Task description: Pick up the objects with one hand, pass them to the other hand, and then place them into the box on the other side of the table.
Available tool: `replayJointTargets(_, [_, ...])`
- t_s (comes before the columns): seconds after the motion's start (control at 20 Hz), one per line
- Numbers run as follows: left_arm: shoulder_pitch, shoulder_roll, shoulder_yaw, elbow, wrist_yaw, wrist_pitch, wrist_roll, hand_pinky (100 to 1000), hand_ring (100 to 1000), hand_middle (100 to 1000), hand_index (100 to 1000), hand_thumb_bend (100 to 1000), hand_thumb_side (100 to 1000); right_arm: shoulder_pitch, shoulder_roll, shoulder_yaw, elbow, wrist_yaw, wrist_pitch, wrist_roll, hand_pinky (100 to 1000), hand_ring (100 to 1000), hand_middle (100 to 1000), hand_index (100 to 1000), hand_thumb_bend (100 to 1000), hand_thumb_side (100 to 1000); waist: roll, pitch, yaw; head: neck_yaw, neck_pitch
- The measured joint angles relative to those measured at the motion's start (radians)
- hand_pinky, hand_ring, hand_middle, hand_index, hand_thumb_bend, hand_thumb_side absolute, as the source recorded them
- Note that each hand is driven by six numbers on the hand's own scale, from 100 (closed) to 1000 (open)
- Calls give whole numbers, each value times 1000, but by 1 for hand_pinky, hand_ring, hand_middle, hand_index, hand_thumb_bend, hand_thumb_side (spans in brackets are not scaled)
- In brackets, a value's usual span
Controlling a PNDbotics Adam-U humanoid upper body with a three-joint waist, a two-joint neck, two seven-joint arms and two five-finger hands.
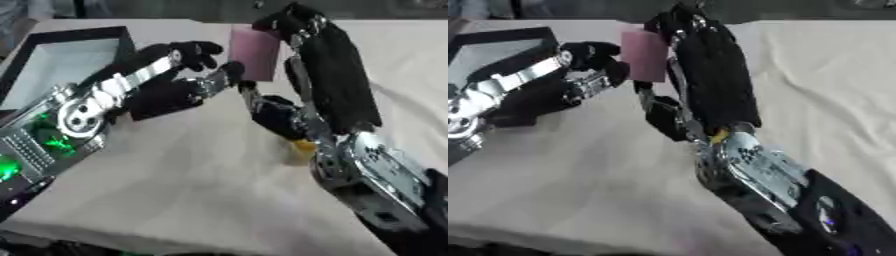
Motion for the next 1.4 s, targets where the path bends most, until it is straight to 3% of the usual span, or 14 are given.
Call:
replayJointTargets(0.75, [-18, -17, 0, 0, 11, 3, 4, 1000, 912, 831, 963, 291, 986, 0, 0, 6, 0, -45, -60, -32, 731, 647, 537, 453, 100, 100, 4, 4, -1, 3, -6])
replayJointTargets(1.4, [-33, -26, 0, 7, 23, -7, -9, 1000, 903, 812, 883, 281, 997, -1, -7, 2, 0, -71, -88, -50, 727, 646, 536, 451, 100, 100, 4, 4, -7, 7, -6])
